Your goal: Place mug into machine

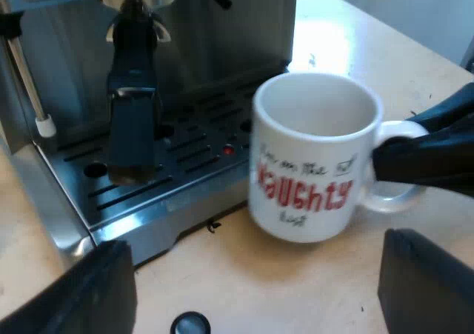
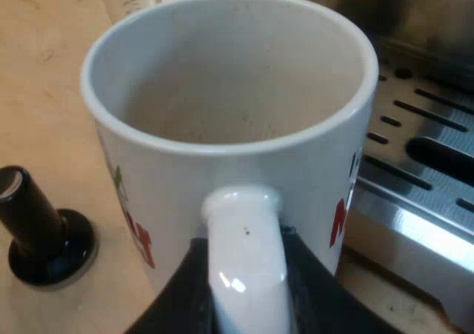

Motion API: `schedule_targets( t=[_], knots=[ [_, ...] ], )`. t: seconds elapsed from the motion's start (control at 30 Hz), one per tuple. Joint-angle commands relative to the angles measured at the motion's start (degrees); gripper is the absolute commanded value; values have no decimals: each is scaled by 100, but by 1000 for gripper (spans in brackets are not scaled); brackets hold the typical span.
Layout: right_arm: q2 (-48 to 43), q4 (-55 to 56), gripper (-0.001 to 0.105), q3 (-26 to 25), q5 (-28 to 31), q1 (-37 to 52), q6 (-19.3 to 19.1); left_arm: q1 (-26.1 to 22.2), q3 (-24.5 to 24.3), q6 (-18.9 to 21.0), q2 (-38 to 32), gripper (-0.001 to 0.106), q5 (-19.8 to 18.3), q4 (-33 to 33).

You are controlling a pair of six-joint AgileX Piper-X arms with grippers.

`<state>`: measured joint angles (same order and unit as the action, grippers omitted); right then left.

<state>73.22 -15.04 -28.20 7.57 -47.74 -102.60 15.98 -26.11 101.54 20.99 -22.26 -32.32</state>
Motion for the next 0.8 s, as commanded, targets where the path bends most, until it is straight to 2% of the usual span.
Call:
schedule_targets(
  t=[0.03, 0.1, 0.23, 0.37, 0.5, 0.8],
  knots=[
    [143, -444, 0, -376, 395, -82, -4, 31, -1, -19, -6, 69, -77, 30],
    [360, -442, 0, -618, 638, -123, 14, 31, -1, -19, -6, 69, -76, 4],
    [839, -403, 0, -1118, 772, -121, 395, 31, -1, -19, -6, 69, -76, 3],
    [1263, -403, 0, -1487, 774, -121, 431, 31, -1, -19, -6, 69, -76, 3],
    [1547, -403, 0, -1689, 809, -121, 431, 31, -1, -19, -6, 69, -76, 3],
    [1849, -457, 0, -1730, 1028, -121, 525, 31, -1, -19, -6, 69, -88, 3]
  ],
)
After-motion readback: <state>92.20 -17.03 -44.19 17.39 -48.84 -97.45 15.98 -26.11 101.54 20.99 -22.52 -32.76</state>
